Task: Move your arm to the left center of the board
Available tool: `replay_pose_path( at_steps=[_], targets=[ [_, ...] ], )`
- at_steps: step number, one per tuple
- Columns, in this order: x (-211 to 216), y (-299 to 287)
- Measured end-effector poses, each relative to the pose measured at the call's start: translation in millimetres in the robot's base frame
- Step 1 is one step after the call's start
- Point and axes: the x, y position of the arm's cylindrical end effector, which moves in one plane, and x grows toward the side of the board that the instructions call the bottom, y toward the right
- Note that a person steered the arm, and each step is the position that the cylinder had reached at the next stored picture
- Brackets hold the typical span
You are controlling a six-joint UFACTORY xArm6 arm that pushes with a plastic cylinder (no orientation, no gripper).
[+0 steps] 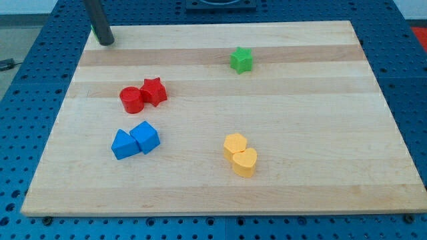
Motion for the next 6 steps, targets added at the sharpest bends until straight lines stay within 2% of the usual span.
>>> replay_pose_path(
  at_steps=[2, 6],
  targets=[
    [35.0, 3.8],
    [184.0, 13.9]
  ],
)
